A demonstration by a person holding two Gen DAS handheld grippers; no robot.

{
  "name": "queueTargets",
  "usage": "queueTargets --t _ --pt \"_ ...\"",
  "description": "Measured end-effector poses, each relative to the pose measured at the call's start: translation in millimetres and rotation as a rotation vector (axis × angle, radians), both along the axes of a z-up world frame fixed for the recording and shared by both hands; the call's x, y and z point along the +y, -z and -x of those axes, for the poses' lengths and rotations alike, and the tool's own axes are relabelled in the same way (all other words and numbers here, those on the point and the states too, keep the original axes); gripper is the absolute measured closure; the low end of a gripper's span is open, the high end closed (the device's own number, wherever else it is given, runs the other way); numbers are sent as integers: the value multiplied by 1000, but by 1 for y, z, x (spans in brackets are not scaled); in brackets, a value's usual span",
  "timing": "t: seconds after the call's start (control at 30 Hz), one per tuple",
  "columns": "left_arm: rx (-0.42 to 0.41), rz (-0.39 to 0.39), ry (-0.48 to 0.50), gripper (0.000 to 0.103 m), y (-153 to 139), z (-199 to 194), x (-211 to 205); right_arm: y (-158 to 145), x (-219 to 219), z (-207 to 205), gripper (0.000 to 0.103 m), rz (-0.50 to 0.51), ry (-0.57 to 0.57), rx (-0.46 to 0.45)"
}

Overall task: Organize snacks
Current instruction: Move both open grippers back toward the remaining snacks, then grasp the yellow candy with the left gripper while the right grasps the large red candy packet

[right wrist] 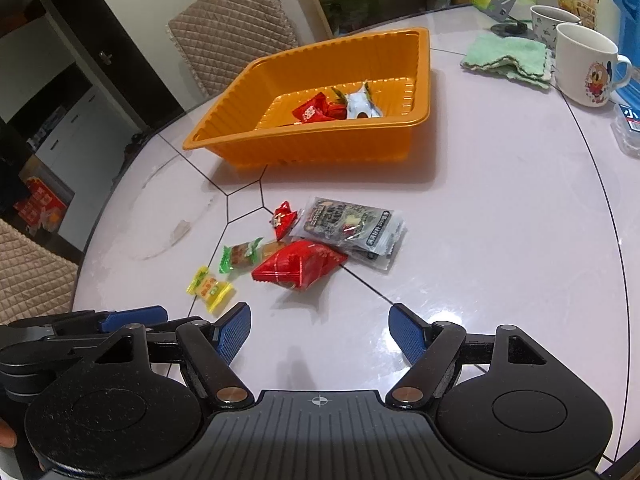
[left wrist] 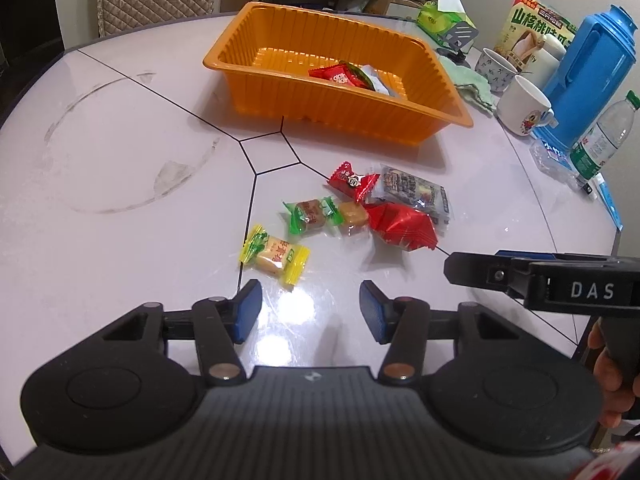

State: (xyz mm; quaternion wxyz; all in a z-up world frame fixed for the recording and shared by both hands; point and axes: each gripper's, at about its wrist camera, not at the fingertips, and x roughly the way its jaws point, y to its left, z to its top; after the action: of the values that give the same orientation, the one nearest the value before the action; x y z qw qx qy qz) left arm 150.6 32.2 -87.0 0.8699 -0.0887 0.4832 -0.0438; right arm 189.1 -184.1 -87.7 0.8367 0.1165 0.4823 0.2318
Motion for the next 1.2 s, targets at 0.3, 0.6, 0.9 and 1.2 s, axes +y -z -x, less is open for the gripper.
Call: queueTargets --t 0.3,0.6,0.9,1.2 --pt "23 1 -7 56 14 -16 -1 5 -1 -10 27 -4 11 15" --pt "35 3 -9 56 26 -31 -1 10 -6 -19 27 0 37 26" --pt "6 -42 12 62 29 -45 0 12 -8 -26 27 5 60 35" --pt "-12 -77 40 79 30 -47 6 9 -6 -28 27 -2 64 32"
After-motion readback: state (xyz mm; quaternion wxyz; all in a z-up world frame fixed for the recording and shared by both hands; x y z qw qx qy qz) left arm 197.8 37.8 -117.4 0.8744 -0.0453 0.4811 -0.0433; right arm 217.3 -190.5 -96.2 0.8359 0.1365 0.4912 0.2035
